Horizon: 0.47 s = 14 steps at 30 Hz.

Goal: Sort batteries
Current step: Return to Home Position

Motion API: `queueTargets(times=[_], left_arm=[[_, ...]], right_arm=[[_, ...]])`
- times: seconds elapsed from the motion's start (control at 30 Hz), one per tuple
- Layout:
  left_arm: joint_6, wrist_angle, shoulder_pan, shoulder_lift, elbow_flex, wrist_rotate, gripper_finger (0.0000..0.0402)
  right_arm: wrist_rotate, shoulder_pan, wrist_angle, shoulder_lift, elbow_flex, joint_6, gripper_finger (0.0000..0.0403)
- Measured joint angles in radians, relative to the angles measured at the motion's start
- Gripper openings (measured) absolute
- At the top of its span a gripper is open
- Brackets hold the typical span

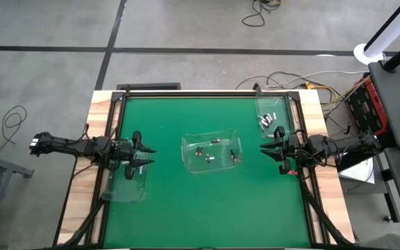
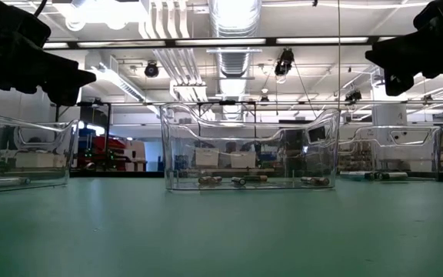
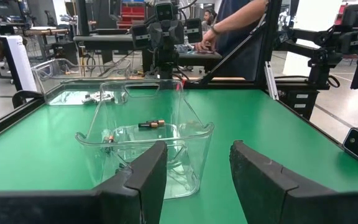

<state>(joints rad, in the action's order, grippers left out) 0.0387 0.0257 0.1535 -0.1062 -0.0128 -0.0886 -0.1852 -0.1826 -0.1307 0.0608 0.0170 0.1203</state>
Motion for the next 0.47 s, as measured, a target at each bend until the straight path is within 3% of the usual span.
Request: queueTargets(times=[0.47], left_arm=[[0.0, 0.0, 0.0, 0.0, 0.0, 0.0, 0.0155]], right_arm=[[0.0, 0.0, 0.0, 0.0, 0.0, 0.0, 0.0097]])
